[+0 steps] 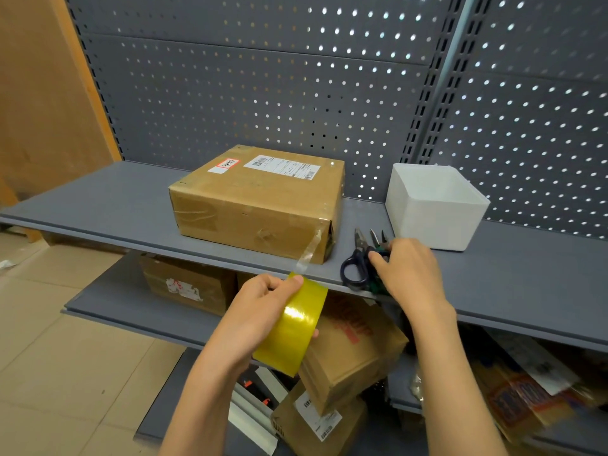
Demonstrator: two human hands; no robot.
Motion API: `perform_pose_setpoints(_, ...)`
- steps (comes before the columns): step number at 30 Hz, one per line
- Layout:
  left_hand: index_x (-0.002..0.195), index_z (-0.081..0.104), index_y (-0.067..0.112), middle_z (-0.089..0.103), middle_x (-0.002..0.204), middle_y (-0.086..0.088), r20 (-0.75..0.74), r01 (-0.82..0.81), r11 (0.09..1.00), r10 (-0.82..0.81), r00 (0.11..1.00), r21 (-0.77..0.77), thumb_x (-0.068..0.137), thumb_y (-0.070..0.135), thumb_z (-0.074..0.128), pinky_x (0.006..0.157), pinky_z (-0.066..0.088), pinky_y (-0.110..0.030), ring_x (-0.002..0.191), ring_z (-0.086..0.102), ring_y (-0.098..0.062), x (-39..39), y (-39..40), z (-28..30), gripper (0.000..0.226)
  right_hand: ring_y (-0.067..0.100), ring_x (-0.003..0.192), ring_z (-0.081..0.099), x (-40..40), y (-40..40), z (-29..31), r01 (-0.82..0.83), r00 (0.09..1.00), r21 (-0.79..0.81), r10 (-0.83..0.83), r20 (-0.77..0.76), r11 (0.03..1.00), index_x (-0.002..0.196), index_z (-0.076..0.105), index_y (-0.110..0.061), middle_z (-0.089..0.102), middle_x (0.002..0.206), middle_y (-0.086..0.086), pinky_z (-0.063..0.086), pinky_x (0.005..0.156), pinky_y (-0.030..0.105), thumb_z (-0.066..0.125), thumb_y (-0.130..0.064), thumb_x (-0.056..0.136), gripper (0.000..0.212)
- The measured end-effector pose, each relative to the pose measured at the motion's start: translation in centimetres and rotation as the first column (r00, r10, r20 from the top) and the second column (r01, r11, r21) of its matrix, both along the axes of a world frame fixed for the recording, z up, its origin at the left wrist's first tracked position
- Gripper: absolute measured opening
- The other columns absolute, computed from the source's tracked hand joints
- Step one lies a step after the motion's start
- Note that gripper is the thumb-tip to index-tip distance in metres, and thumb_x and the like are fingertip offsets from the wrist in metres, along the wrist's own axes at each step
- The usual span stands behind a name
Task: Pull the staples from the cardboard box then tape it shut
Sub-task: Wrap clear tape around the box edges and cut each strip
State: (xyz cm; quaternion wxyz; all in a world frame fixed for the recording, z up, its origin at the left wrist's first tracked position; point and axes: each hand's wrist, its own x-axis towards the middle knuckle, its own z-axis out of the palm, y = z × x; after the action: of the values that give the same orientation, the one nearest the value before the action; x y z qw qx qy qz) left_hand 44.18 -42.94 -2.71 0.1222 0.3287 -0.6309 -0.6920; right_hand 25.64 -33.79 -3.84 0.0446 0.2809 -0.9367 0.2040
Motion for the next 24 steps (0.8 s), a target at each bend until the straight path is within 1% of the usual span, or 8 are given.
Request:
perform_pose_setpoints(2, 0.090, 0.050, 0.004, 0.071, 0.070, -0.017, 0.008, -0.005, 1.000, 0.005, 1.000, 0.002, 0.092, 0.033, 0.053, 0.054, 0.057, -0.029, 0.062, 0.071, -0.027, 0.0, 0.0, 0.0, 0.029, 0.034, 0.090, 0.054, 0.2, 0.1, 0.2, 0.001, 1.000, 0.006, -0.001, 0.019, 1.000, 0.081, 0.050, -0.008, 0.061, 0.097, 0.017, 0.041, 0.068, 0.036, 0.053, -0.038, 0.093, 0.033)
perform_pose_setpoints(7, 0.084, 0.049, 0.007, 0.068, 0.054, -0.006, 0.026, -0.010, 1.000, 0.011, 1.000, -0.018, 0.093, 0.034, 0.051, 0.043, 0.049, -0.018, 0.049, 0.067, -0.017, -0.1, 0.1, -0.1, 0.029, 0.036, 0.095, 0.055, 0.7, -0.3, 0.4, -0.019, 0.988, 0.033, 0.014, 0.155, 0.999, 0.079, 0.049, -0.009, 0.062, 0.096, 0.015, 0.046, 0.078, 0.041, 0.057, -0.049, 0.086, 0.041)
perform_pose_setpoints(11, 0.077, 0.049, 0.009, 0.068, 0.058, -0.011, 0.025, -0.018, 1.000, 0.018, 1.000, -0.022, 0.093, 0.035, 0.052, 0.051, 0.054, -0.025, 0.055, 0.069, -0.025, -0.2, 0.1, -0.4, 0.030, 0.036, 0.098, 0.055, 1.0, -0.6, 0.7, -0.015, 0.979, 0.036, 0.008, 0.203, 0.999, 0.068, 0.043, -0.012, 0.061, 0.096, 0.015, 0.044, 0.080, 0.040, 0.056, -0.049, 0.087, 0.043)
perform_pose_setpoints(13, 0.077, 0.047, 0.009, 0.068, 0.058, -0.011, 0.029, -0.032, 0.999, 0.033, 0.999, -0.030, 0.093, 0.035, 0.052, 0.052, 0.054, -0.027, 0.057, 0.070, -0.027, -0.2, 0.0, -0.5, 0.030, 0.038, 0.101, 0.054, 1.1, -0.8, 0.6, 0.011, 0.981, 0.042, -0.019, 0.195, 0.999, 0.076, 0.049, -0.008, 0.060, 0.102, 0.017, 0.044, 0.078, 0.039, 0.055, -0.058, 0.084, 0.050)
perform_pose_setpoints(15, 0.078, 0.046, 0.010, 0.067, 0.055, -0.009, 0.038, -0.037, 0.998, 0.039, 0.999, -0.055, 0.093, 0.035, 0.052, 0.048, 0.051, -0.023, 0.054, 0.069, -0.025, -0.3, 0.1, -0.6, 0.030, 0.037, 0.104, 0.053, 1.4, -1.2, 0.5, 0.058, 0.988, 0.044, -0.064, 0.144, 0.997, 0.099, 0.054, -0.002, 0.057, 0.111, 0.020, 0.045, 0.078, 0.039, 0.057, -0.064, 0.078, 0.066)
perform_pose_setpoints(17, 0.080, 0.045, 0.011, 0.067, 0.054, -0.008, 0.039, -0.042, 0.997, 0.045, 0.998, -0.070, 0.093, 0.035, 0.052, 0.046, 0.048, -0.022, 0.052, 0.069, -0.023, -0.4, 0.1, -0.7, 0.029, 0.036, 0.109, 0.051, 1.8, -1.6, 0.5, 0.081, 0.989, 0.039, -0.085, 0.118, 0.996, 0.115, 0.049, 0.000, 0.054, 0.118, 0.020, 0.046, 0.083, 0.038, 0.062, -0.060, 0.077, 0.072)
perform_pose_setpoints(21, 0.087, 0.043, 0.010, 0.067, 0.054, -0.006, 0.004, -0.077, 0.997, 0.077, 0.997, -0.029, 0.091, 0.033, 0.056, 0.051, 0.055, -0.029, 0.054, 0.069, -0.027, -0.5, 0.0, -0.8, 0.027, 0.035, 0.115, 0.046, 2.3, -2.1, 0.5, 0.087, 0.994, 0.015, -0.088, 0.072, 0.996, 0.122, 0.039, -0.001, 0.047, 0.126, 0.020, 0.043, 0.089, 0.038, 0.066, -0.045, 0.081, 0.067)
perform_pose_setpoints(24, 0.095, 0.046, 0.009, 0.068, 0.055, -0.002, -0.019, -0.086, 0.996, 0.085, 0.996, -0.030, 0.091, 0.031, 0.057, 0.053, 0.055, -0.033, 0.057, 0.069, -0.030, -0.5, -0.1, -0.7, 0.025, 0.035, 0.118, 0.041, 2.5, -2.1, 0.5, 0.076, 0.997, 0.051, -0.076, 0.003, 0.996, 0.124, 0.040, -0.001, 0.043, 0.129, 0.020, 0.039, 0.094, 0.037, 0.063, -0.043, 0.084, 0.063)
